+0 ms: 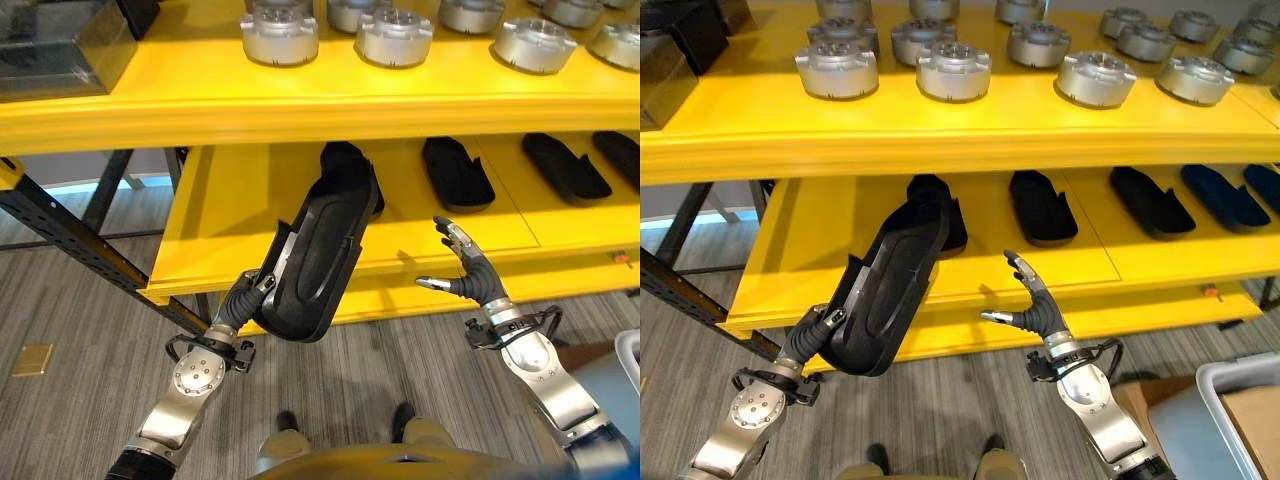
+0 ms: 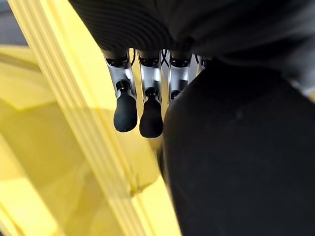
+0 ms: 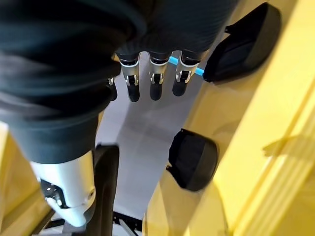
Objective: Move parts from the plastic box to the shelf.
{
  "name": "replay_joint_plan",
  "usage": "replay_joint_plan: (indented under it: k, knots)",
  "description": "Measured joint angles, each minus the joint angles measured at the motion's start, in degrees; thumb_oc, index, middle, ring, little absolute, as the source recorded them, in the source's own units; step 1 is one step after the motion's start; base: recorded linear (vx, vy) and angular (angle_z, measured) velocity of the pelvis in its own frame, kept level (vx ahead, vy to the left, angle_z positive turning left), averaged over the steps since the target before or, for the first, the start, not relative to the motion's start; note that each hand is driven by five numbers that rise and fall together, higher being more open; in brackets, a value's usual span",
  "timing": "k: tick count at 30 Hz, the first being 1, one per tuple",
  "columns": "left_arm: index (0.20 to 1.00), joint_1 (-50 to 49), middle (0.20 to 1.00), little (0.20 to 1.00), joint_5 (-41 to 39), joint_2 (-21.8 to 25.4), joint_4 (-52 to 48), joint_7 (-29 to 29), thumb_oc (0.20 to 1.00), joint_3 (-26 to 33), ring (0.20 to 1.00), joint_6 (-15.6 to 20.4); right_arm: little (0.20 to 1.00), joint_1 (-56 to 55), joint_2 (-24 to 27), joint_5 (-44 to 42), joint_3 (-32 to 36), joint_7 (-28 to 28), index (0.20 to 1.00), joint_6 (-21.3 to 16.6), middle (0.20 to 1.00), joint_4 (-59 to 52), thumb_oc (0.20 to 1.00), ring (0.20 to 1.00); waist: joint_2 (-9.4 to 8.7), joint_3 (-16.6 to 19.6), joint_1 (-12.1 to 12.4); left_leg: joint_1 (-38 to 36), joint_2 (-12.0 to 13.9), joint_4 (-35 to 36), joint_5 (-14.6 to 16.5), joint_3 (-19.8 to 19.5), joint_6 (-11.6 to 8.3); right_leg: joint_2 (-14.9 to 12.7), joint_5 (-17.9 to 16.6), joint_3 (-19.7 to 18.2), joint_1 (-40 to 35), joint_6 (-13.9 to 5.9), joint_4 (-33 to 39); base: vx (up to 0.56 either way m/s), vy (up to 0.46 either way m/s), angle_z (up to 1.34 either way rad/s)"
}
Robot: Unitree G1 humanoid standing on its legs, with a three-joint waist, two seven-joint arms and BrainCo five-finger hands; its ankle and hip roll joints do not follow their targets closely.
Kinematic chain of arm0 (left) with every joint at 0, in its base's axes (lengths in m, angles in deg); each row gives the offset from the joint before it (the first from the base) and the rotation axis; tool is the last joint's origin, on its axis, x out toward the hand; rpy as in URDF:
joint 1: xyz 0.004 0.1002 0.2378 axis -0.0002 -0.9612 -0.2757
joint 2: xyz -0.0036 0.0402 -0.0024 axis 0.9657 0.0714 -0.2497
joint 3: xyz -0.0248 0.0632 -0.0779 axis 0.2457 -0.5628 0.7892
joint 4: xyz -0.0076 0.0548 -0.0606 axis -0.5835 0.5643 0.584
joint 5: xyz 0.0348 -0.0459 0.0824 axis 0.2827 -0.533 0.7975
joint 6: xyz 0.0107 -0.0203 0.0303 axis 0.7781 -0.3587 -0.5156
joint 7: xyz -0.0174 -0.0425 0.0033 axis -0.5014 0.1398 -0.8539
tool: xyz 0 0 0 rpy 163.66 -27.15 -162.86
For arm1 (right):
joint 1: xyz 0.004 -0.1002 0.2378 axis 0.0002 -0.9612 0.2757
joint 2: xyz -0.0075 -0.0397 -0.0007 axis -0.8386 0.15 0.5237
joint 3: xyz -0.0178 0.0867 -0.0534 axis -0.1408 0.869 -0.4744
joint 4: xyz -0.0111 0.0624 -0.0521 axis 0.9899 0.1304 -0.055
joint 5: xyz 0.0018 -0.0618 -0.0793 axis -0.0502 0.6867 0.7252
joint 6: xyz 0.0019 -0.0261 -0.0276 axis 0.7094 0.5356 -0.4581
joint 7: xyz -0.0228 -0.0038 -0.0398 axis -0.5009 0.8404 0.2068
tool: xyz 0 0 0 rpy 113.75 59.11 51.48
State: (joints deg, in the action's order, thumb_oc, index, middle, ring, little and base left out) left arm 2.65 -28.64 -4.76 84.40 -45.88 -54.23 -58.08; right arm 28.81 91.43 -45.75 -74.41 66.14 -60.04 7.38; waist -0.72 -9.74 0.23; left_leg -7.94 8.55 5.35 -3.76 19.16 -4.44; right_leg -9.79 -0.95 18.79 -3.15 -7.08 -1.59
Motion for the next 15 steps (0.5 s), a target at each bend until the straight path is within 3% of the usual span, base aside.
replay_joint_plan:
  k: [2,15]
  knots:
    - [0.2,0.1,0.2,0.2,0.0,-1.0,0.0,0.4,0.2,0.0,0.2,0.0,1.0,-0.1,0.1,0.0,0.2,-0.2,1.0,0.0,1.0,0.2,1.0,1.0,1.15,0.2,0.2,-0.4,0.1,-0.7,0.0,-0.1,-0.03,0.6,-1.1,1.1,-2.9,0.17,3.4,0.21,-0.108,0.17]
    - [0.2,0.3,0.2,0.2,-1.1,-2.4,0.0,2.2,0.2,0.1,0.2,-0.6,1.0,0.7,0.2,2.2,0.1,0.7,1.0,-0.5,1.0,2.1,1.0,1.0,0.92,0.3,1.5,1.3,1.4,-6.8,1.6,0.9,0.33,1.4,-0.1,2.4,-5.6,0.57,5.7,0.14,-0.135,0.05]
